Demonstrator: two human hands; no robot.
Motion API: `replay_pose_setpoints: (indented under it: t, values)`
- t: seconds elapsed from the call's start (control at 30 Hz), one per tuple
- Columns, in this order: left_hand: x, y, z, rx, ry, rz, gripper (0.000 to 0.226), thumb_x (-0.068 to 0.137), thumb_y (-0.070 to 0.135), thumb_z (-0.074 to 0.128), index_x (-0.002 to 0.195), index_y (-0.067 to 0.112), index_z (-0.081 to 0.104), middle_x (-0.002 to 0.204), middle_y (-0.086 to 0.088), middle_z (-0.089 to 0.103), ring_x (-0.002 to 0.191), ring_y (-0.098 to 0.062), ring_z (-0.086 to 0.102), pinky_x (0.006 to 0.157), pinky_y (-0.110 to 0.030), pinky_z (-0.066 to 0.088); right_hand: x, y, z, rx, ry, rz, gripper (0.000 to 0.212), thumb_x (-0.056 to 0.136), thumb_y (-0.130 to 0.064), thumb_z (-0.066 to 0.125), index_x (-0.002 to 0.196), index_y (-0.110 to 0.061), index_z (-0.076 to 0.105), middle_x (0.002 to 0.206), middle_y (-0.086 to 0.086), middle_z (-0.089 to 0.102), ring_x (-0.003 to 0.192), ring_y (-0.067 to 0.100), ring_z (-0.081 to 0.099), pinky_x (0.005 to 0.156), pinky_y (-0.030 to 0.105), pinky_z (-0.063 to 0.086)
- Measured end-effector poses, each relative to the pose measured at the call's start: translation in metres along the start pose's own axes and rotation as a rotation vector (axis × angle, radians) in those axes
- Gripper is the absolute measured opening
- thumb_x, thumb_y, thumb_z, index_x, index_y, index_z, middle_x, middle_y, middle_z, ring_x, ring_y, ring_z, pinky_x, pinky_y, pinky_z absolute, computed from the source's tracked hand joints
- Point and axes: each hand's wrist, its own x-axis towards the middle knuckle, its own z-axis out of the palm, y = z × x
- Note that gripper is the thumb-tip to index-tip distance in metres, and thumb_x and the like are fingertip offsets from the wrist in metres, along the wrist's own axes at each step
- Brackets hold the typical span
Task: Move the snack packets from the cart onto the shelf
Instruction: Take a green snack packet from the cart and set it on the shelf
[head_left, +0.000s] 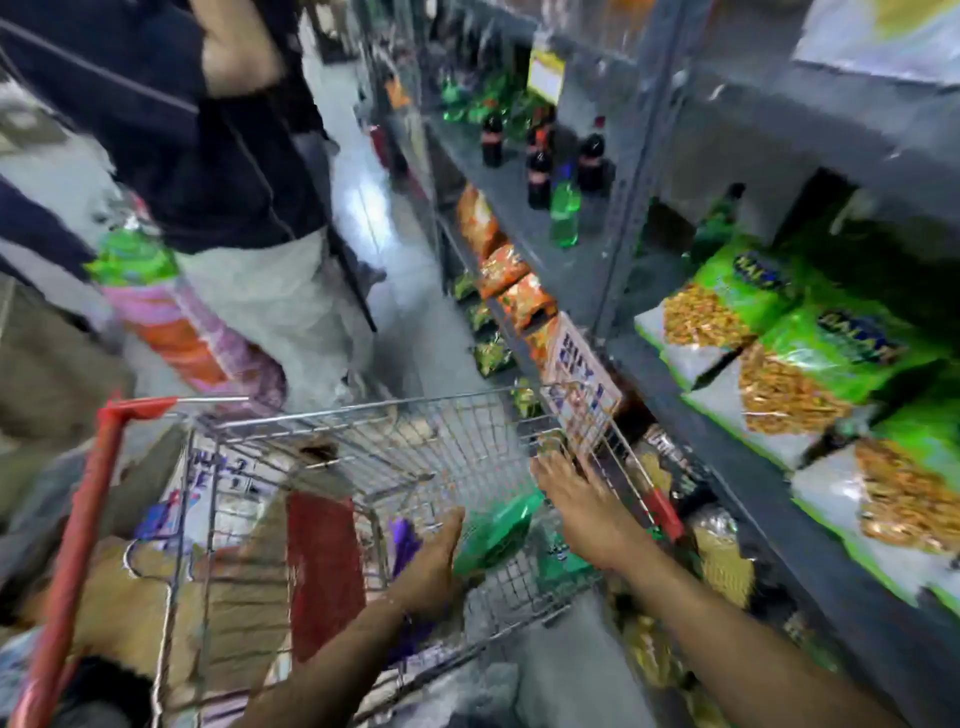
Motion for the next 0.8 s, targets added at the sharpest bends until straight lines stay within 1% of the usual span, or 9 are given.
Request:
replay_pose_setpoints:
  t: [0.07,0.13,0.23,0.3,0.4,0.53,0.6,0.7,0.8]
  values:
    - [0.008,-0.011,0.012,0.046,-0.049,-0.017,0.075,0.088,0.028,0.060,0.148,0.008,0.018,0.145,-0.016,0.046,0.126,-0.018,0.049,0.098,-0.015,0.032,0.009,0.001,0.021,0.043,-0.239,0.013,0.089,0.078,-0.004,0.061,0.152,-0.016,0.012,0.163,0.002,0.010,0.150,0.017,0.001,0.120,0.045,-0.005]
    - [0.008,-0.017,0.024,0.101,-0.040,-0.110,0.057,0.091,0.033,0.051,0.143,0.019,0.032,0.135,-0.015,0.057,0.119,-0.027,0.057,0.097,-0.029,0.042,0.009,0.002,0.029,0.064,-0.364,0.050,0.077,0.081,-0.001,0.057,0.150,-0.019,0.025,0.162,0.002,0.019,0.150,0.020,0.010,0.120,0.049,0.002]
    - [0.020,-0.026,0.035,0.293,0.016,-0.125,0.031,0.090,0.021,0.044,0.121,0.022,0.047,0.107,-0.017,0.071,0.096,-0.036,0.068,0.076,-0.041,0.051,0.023,-0.003,0.036,0.097,-0.329,0.082,0.061,0.087,0.002,0.050,0.143,-0.019,0.040,0.157,0.006,0.034,0.147,0.023,0.026,0.121,0.046,0.013]
    - [0.027,-0.026,0.034,0.321,0.043,-0.110,0.030,0.089,0.012,0.042,0.117,0.021,0.049,0.100,-0.016,0.073,0.091,-0.035,0.070,0.076,-0.044,0.056,0.033,-0.006,0.040,0.134,-0.246,0.103,0.063,0.086,0.010,0.050,0.143,-0.015,0.039,0.156,0.009,0.034,0.145,0.025,0.030,0.121,0.044,0.019]
    - [0.037,-0.030,0.031,0.308,0.086,-0.098,0.036,0.090,0.012,0.043,0.122,0.020,0.056,0.104,-0.014,0.074,0.095,-0.032,0.071,0.079,-0.039,0.056,0.044,-0.011,0.043,0.158,-0.182,0.111,0.069,0.086,0.010,0.053,0.145,-0.022,0.036,0.156,0.007,0.032,0.146,0.024,0.028,0.119,0.042,0.017]
    - [0.044,-0.040,0.021,0.209,0.144,-0.103,0.029,0.086,0.016,0.048,0.111,0.020,0.063,0.096,-0.012,0.075,0.089,-0.026,0.071,0.074,-0.030,0.053,0.057,-0.017,0.032,0.211,-0.193,0.182,0.034,0.094,-0.016,0.053,0.127,-0.023,0.059,0.148,0.006,0.047,0.140,0.030,0.038,0.118,0.040,0.020]
    - [0.047,-0.044,0.014,0.159,0.190,-0.114,0.028,0.083,0.012,0.052,0.106,0.019,0.066,0.095,-0.009,0.075,0.089,-0.026,0.070,0.074,-0.027,0.052,0.062,-0.018,0.024,0.276,-0.177,0.236,0.027,0.093,-0.023,0.055,0.117,-0.020,0.066,0.141,0.008,0.055,0.136,0.035,0.042,0.117,0.041,0.024]
    - [0.049,-0.043,-0.002,0.072,0.329,-0.131,0.031,0.080,0.003,0.054,0.106,0.014,0.069,0.101,-0.008,0.075,0.092,-0.024,0.069,0.080,-0.026,0.052,0.066,-0.018,0.012,0.401,-0.148,0.220,0.030,0.092,-0.007,0.054,0.117,-0.016,0.067,0.127,0.010,0.066,0.128,0.034,0.052,0.115,0.041,0.029]
    - [0.046,-0.032,-0.027,-0.211,0.525,-0.137,0.019,0.083,0.000,0.062,0.096,0.008,0.073,0.093,-0.008,0.077,0.083,-0.019,0.069,0.074,-0.012,0.052,0.069,-0.016,-0.011,0.587,-0.087,0.212,0.033,0.092,0.001,0.049,0.115,-0.012,0.069,0.117,0.013,0.071,0.112,0.031,0.063,0.096,0.042,0.052]
